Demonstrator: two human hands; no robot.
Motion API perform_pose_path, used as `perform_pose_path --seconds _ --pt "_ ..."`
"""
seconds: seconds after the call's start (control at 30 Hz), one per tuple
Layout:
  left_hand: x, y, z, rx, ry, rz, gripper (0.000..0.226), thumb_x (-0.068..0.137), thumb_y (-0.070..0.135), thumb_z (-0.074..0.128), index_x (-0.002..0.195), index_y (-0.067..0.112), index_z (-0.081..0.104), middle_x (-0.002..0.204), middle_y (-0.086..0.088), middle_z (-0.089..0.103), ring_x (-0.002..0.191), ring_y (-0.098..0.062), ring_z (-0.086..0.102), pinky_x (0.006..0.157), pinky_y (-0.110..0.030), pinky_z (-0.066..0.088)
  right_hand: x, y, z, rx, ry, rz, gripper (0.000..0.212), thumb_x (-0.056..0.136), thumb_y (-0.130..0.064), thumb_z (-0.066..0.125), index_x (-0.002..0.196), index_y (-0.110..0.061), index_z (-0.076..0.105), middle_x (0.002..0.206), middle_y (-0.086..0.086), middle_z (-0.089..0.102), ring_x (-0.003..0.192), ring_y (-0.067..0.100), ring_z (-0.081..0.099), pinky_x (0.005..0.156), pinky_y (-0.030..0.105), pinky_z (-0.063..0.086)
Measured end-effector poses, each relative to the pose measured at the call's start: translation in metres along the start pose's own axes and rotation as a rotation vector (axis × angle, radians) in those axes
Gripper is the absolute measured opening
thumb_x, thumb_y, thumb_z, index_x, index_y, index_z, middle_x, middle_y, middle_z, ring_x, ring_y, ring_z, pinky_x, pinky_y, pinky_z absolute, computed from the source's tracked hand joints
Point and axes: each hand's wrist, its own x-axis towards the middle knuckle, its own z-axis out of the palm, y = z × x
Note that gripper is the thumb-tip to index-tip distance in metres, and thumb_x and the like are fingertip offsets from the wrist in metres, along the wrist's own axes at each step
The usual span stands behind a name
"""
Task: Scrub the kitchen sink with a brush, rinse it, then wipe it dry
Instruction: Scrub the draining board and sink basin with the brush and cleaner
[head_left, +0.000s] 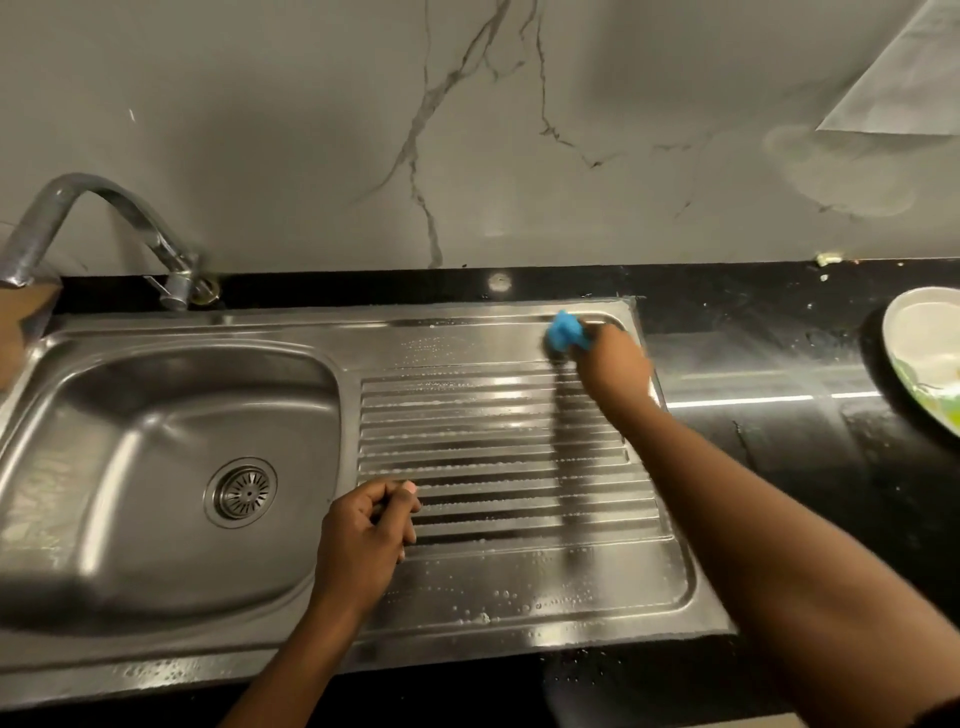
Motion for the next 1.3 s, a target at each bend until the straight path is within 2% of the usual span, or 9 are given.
perform_pose_path --seconds 0.1,0.2,0.33,0.5,0.63,0.8,1.0,1.13,1.3 --pt "-0.003 -0.006 -0.003 0.004 0.0 -0.021 0.033 0.102 0.025 0.064 0.07 0.023 0.072 0.06 -0.01 0.065 0.052 -0.019 0.056 0.055 -0.034 0.048 0.026 0.042 -0.027 -0.208 0.096 0.012 0.04 0.102 -0.027 0.061 0.142 -0.027 0.061 0.114 0.017 0.073 0.1 0.039 0.07 0.082 0.045 0.057" --pt "-0.005 -0.011 -0.002 0.006 -0.01 -0.036 0.032 0.103 0.025 0.063 0.073 0.019 0.073 0.06 -0.009 0.065 0.052 -0.019 0.056 0.056 -0.035 0.048 0.04 0.052 -0.027 -0.263 0.098 -0.071 0.048 0.105 -0.024 0.058 0.151 -0.031 0.051 0.114 0.016 0.073 0.088 0.032 0.07 0.074 0.043 0.06" --pt "-0.007 -0.013 0.003 0.016 -0.036 -0.041 0.029 0.102 0.023 0.063 0.076 0.012 0.071 0.06 -0.009 0.065 0.052 -0.021 0.057 0.057 -0.038 0.049 0.015 0.065 -0.016 -0.104 0.121 0.033 0.048 0.104 -0.03 0.061 0.151 -0.03 0.053 0.119 0.016 0.072 0.101 0.037 0.069 0.078 0.041 0.052" --pt "-0.001 -0.008 0.014 0.033 -0.089 -0.029 0.03 0.102 0.024 0.064 0.076 0.013 0.072 0.061 -0.01 0.066 0.052 -0.02 0.057 0.058 -0.037 0.05 -0.066 0.094 -0.018 0.047 0.087 0.164 0.047 0.099 -0.035 0.067 0.145 -0.03 0.06 0.122 0.012 0.074 0.106 0.034 0.071 0.09 0.048 0.058" --pt "0.003 0.0 0.015 0.016 -0.109 0.004 0.03 0.102 0.024 0.063 0.078 0.009 0.072 0.062 -0.011 0.067 0.052 -0.021 0.058 0.058 -0.037 0.05 -0.128 0.103 -0.016 0.079 0.087 0.185 0.048 0.1 -0.031 0.068 0.146 -0.024 0.058 0.122 0.013 0.073 0.102 0.029 0.072 0.085 0.052 0.062" --pt "0.004 -0.001 0.008 0.013 -0.095 0.006 0.029 0.103 0.023 0.063 0.079 0.009 0.072 0.062 -0.011 0.067 0.052 -0.02 0.058 0.057 -0.035 0.05 -0.075 0.085 -0.016 0.048 0.109 0.196 0.047 0.1 -0.033 0.067 0.146 -0.029 0.059 0.122 0.013 0.073 0.106 0.034 0.071 0.088 0.048 0.059" --pt "-0.001 -0.004 -0.004 0.031 -0.084 0.002 0.029 0.102 0.025 0.063 0.079 0.011 0.073 0.063 -0.011 0.067 0.052 -0.019 0.059 0.057 -0.031 0.051 0.006 0.049 -0.021 0.026 0.068 0.188 0.042 0.102 -0.031 0.065 0.141 -0.018 0.061 0.125 0.012 0.071 0.108 0.032 0.069 0.083 0.038 0.051" --pt "0.0 -0.007 -0.016 0.027 -0.072 0.003 0.029 0.103 0.025 0.063 0.078 0.012 0.073 0.063 -0.011 0.067 0.052 -0.019 0.059 0.056 -0.031 0.05 -0.023 0.052 -0.017 0.017 0.084 0.195 0.044 0.1 -0.031 0.065 0.142 -0.02 0.061 0.122 0.014 0.073 0.105 0.035 0.07 0.088 0.047 0.059" --pt "0.005 -0.01 -0.033 0.018 -0.08 -0.007 0.031 0.102 0.026 0.064 0.077 0.012 0.072 0.061 -0.01 0.067 0.052 -0.019 0.058 0.056 -0.033 0.049 -0.091 0.057 -0.006 0.093 0.149 0.258 0.045 0.101 -0.027 0.065 0.145 -0.022 0.06 0.121 0.015 0.073 0.102 0.034 0.071 0.085 0.047 0.059"
